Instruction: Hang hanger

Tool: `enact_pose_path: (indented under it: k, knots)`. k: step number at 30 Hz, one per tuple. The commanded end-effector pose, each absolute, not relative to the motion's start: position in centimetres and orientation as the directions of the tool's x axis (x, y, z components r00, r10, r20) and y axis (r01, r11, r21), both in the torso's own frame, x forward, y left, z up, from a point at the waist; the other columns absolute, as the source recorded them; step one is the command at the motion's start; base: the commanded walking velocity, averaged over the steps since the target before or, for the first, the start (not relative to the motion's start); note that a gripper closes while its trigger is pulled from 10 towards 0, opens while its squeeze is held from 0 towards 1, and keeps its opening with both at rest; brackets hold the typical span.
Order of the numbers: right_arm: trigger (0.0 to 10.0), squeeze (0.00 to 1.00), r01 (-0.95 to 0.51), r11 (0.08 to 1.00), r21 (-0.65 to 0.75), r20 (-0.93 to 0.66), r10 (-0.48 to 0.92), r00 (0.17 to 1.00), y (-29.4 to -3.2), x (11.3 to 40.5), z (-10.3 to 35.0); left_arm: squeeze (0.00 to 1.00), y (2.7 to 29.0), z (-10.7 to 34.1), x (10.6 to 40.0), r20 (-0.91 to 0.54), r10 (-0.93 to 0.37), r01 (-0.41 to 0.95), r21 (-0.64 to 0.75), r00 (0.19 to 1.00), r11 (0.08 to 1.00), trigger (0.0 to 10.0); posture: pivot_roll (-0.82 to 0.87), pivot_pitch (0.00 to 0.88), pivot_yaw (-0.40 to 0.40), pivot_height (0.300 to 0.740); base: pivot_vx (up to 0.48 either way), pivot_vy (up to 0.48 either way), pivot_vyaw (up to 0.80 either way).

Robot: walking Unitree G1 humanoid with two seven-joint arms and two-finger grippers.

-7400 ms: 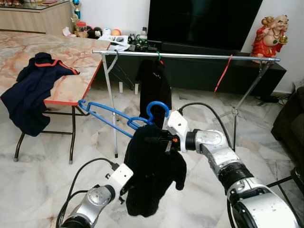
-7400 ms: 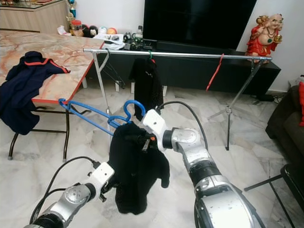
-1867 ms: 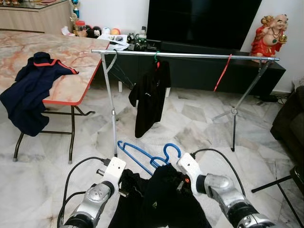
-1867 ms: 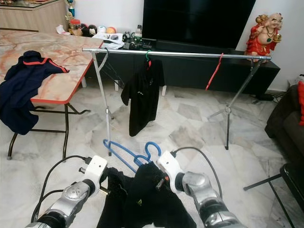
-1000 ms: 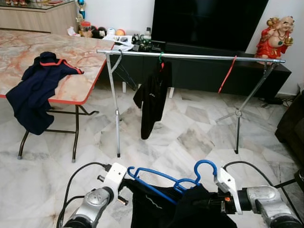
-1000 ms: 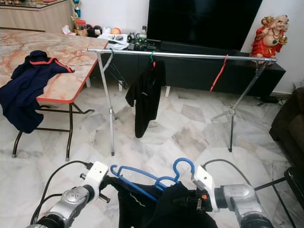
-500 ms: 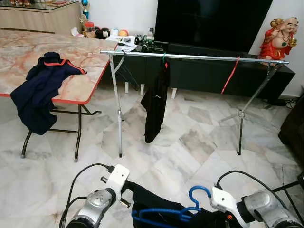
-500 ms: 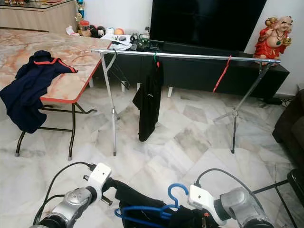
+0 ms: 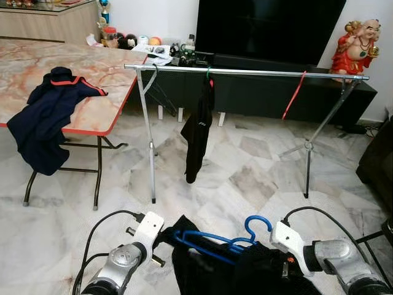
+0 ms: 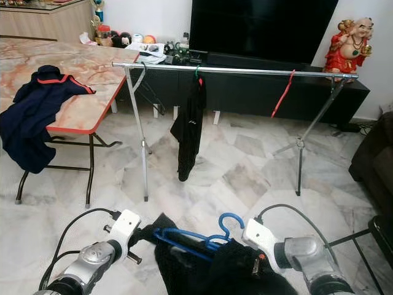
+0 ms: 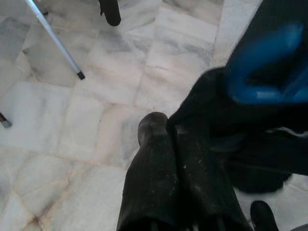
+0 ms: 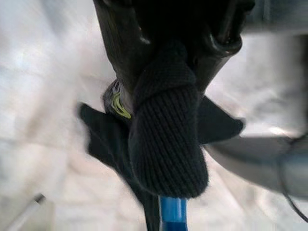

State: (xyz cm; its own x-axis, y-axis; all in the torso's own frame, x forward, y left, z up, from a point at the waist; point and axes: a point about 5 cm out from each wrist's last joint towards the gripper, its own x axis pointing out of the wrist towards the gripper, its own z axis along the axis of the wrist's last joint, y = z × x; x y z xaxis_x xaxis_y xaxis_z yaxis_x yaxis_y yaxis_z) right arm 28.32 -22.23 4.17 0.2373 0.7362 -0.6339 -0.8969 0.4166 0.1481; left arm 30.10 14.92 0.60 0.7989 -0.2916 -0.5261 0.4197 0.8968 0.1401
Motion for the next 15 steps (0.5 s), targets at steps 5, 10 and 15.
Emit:
enact_pose_path:
  k: [5, 10, 15]
  knots:
    - [0.0, 0.00, -0.895, 0.417, 0.161, -0.644, 0.732, 0.225, -22.7, 28.0, 4.0, 0.00, 15.5, 0.4, 29.9, -0.544, -0.259, 0.403, 0.163, 0.798, 0.900, 0.0, 0.14, 0.000, -0.074, 0.740, 0.000, 0.000, 0.00]
    - [0.0, 0.00, -0.903, 0.399, 0.158, -0.703, 0.688, 0.181, -23.0, 27.4, 3.3, 0.00, 15.8, 0.5, 30.0, -0.542, -0.251, 0.399, 0.174, 0.802, 0.900, 0.0, 0.14, 0.000, -0.074, 0.740, 0.000, 0.000, 0.00]
    - [0.0, 0.00, -0.911, 0.388, 0.141, -0.748, 0.644, 0.158, -23.3, 27.1, 2.9, 0.00, 15.8, 0.5, 30.1, -0.541, -0.247, 0.396, 0.177, 0.804, 0.901, 0.0, 0.14, 0.000, -0.074, 0.740, 0.000, 0.000, 0.00]
